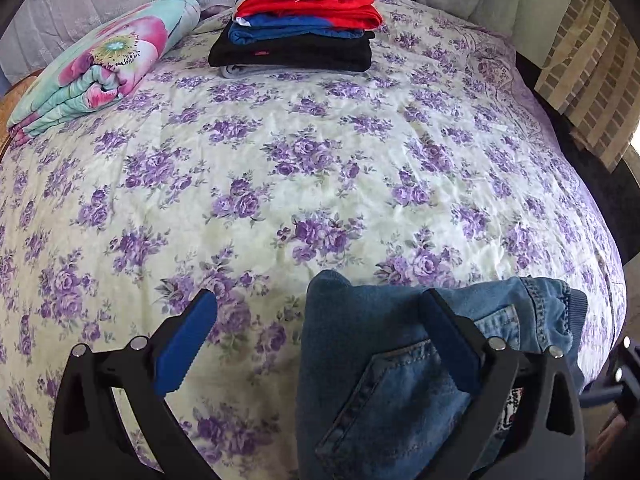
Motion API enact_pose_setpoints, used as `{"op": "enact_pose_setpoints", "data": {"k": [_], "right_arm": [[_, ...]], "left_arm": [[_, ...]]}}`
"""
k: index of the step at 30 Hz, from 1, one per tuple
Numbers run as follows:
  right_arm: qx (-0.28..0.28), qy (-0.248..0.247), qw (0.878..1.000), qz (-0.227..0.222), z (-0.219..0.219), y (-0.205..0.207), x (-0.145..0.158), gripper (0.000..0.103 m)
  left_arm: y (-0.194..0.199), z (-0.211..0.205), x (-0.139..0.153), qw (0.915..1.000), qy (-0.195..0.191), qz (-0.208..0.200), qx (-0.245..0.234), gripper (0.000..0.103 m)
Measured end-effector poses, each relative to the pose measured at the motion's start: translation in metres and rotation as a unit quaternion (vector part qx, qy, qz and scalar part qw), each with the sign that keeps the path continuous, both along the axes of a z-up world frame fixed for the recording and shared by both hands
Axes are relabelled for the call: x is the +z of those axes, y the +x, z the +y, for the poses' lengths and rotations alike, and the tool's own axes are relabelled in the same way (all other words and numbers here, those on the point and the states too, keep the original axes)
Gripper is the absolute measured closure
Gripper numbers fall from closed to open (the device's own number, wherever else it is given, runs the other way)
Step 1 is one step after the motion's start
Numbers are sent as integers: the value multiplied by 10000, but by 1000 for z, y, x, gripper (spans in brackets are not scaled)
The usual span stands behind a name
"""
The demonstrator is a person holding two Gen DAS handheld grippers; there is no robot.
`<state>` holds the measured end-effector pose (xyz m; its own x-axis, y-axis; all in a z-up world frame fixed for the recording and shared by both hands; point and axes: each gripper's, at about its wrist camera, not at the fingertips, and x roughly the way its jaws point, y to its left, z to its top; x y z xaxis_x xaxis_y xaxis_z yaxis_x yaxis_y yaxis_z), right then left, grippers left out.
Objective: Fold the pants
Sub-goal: 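Grasp the folded jeans bundle with the right gripper and lift it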
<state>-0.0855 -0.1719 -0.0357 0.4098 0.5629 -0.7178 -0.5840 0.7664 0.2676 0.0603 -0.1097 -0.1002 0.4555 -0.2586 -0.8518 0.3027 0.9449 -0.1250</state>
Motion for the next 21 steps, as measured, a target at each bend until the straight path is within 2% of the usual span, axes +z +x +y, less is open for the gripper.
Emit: {"op": "enact_pose_setpoints", "data": {"k": [2,3,6,10,13,15,17,20,21], "right_arm": [[158,-126,9976,663,9,12,-30,17],[193,-104,9972,715,10,14,-40,17],[389,-153,9976,561,14,10,-39,13],[494,19,9976,474,5,9,-21,16],[192,346,9992,67,-21,11,6,16],[-144,615,9980,3,-45,17,18,16],[-375,726,9965,159,-65,24,18,15],[-563,650,9924,884,-85,42,-12,15],[-589,648,9917,944,-90,44,-19,15]], "left_arm": [[6,-1,-10,10000,4,91,40,4],[8,-1,-14,9999,13,119,72,4],[10,-4,-25,9998,121,83,157,4],[9,-3,-15,9995,104,88,269,4],[-2,9,7,9984,3,-113,556,4],[-14,20,20,9971,-55,-217,721,5],[-30,29,30,9963,-185,-255,803,5],[-55,34,29,9962,-232,-163,828,5],[-60,33,23,9964,-165,-37,832,5]]}}
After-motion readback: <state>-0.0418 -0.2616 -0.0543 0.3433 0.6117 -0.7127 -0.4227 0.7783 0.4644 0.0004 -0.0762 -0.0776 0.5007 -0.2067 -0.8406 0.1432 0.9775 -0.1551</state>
